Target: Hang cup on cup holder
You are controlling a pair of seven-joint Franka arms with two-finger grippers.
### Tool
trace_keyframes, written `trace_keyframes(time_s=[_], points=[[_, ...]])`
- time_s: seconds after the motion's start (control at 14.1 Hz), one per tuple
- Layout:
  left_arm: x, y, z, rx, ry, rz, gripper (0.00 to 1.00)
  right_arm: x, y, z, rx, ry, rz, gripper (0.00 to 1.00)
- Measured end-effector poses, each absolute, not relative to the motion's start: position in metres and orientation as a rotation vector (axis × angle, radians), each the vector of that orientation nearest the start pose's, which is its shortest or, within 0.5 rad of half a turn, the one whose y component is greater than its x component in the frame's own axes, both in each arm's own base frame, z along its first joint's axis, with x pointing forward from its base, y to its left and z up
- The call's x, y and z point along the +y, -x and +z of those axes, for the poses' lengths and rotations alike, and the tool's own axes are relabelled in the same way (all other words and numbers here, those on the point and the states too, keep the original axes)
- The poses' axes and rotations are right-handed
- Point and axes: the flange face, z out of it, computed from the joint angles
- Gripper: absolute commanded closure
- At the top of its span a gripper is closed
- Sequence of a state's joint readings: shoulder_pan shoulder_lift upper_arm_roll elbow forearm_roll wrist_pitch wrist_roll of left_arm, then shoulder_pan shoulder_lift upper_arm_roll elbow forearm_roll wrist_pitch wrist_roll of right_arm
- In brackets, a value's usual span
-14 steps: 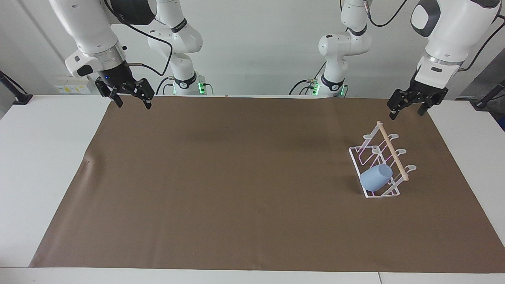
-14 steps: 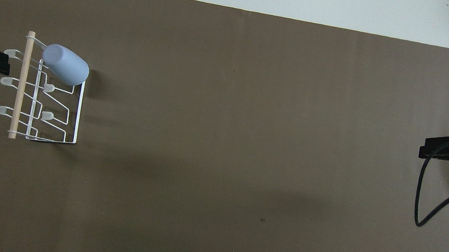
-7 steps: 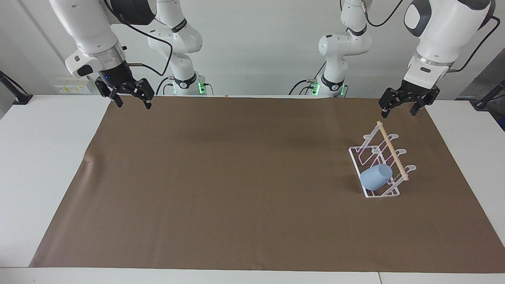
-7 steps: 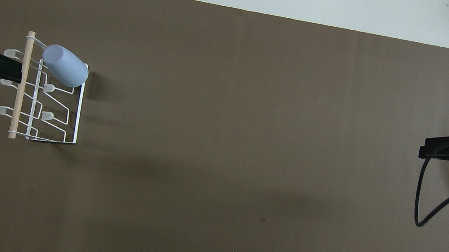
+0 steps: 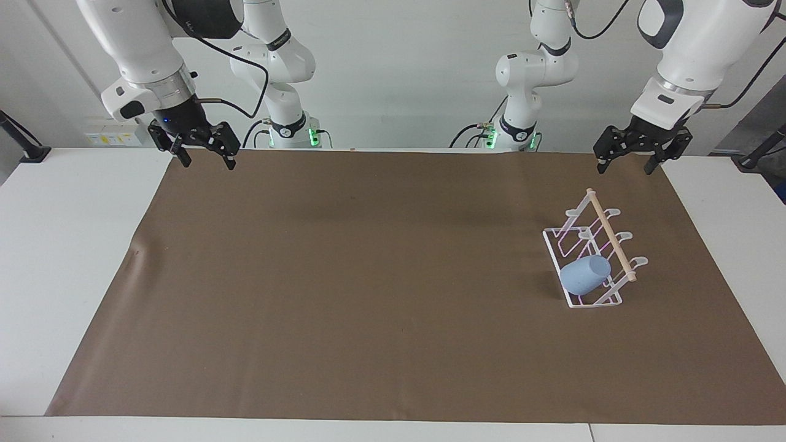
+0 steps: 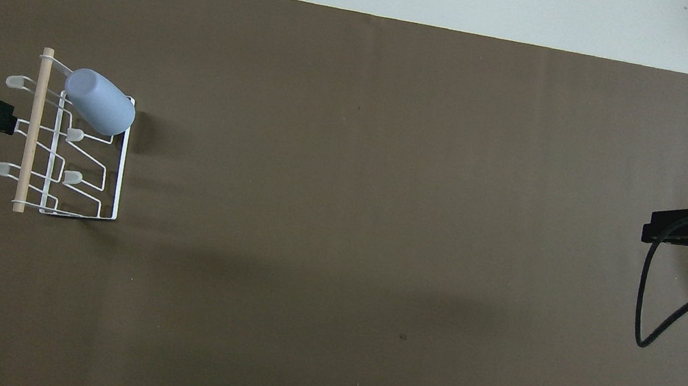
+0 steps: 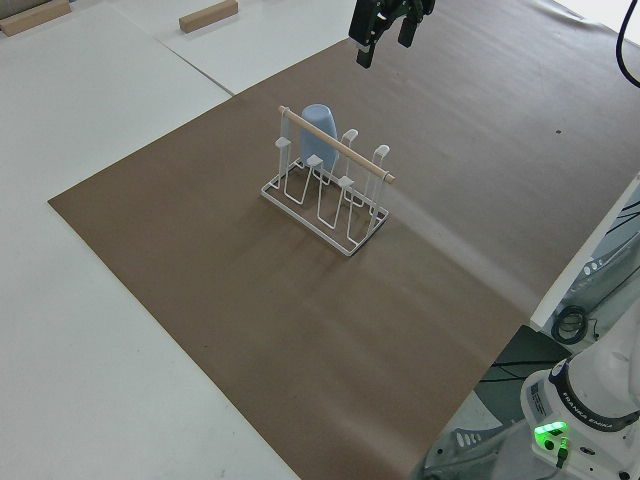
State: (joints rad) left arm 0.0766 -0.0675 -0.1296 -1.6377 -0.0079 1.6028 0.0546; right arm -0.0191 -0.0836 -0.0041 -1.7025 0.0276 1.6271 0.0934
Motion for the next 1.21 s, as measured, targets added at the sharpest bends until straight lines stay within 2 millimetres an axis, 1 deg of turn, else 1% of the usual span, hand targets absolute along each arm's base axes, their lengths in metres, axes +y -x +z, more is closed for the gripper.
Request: trace_keyframes(time_s=[0.14, 0.5, 0.78, 1.21], points=[[-0.03, -0.539, 0.636, 0.166, 3.153, -0.054, 0.0, -0.01, -0.532, 0.612, 0.184, 3.108, -0.011, 0.0], [-0.035, -0.541, 0.628, 0.193, 3.154, -0.008, 0.0, -0.01, -0.532, 0.612, 0.184, 3.108, -0.011, 0.0], [-0.034, -0.541, 0.627, 0.193, 3.154, -0.003, 0.0, -0.01, -0.532, 0.612, 0.184, 3.108, -0.011, 0.0], [-0.034, -0.537, 0.614, 0.193, 3.152, 0.042, 0.0, -0.01, -0.532, 0.612, 0.184, 3.108, -0.011, 0.0]])
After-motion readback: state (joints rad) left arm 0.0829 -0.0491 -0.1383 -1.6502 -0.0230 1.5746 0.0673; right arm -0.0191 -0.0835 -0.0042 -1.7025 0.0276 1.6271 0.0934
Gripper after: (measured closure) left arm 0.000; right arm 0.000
